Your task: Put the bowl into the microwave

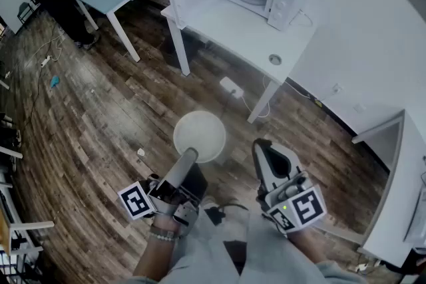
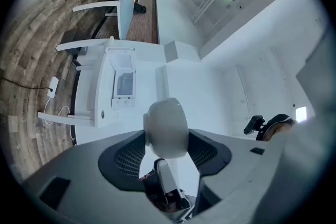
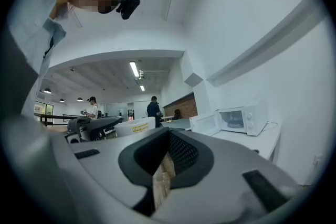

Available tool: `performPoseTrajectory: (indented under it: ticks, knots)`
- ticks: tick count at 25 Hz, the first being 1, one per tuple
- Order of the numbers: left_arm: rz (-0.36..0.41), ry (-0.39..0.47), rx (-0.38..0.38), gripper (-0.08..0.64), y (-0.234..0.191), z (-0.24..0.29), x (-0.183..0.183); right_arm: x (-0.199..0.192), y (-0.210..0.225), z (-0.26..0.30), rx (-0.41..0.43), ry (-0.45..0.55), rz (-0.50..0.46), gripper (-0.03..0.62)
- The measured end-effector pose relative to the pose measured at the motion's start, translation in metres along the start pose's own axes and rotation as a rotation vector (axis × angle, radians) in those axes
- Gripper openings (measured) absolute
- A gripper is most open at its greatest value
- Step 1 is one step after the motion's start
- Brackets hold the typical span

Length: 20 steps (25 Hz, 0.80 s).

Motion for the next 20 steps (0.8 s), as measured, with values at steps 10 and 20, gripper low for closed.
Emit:
performPoseTrajectory:
  ticks: [10,20]
  knots:
    - [-0.001,0.0,-0.014,0.244,0.001,0.004,0.011,0.0,0.001,0.01,0.004,-0.012,-0.011,0.003]
    - [-0.007,-0.008,-0.024,0.244,0.001,0.003,0.02,0.0,0.007,0.01,-0.054,-0.019,-0.017,0.005]
Point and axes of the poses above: the fingertips, and each gripper's own axes: z forward along the fingers, y to its right, x out of its top, the point moved 1 cm from there along -z, backward along the fingers, and after that the axes turned 13 degrees about x, right-handed, at the moved point
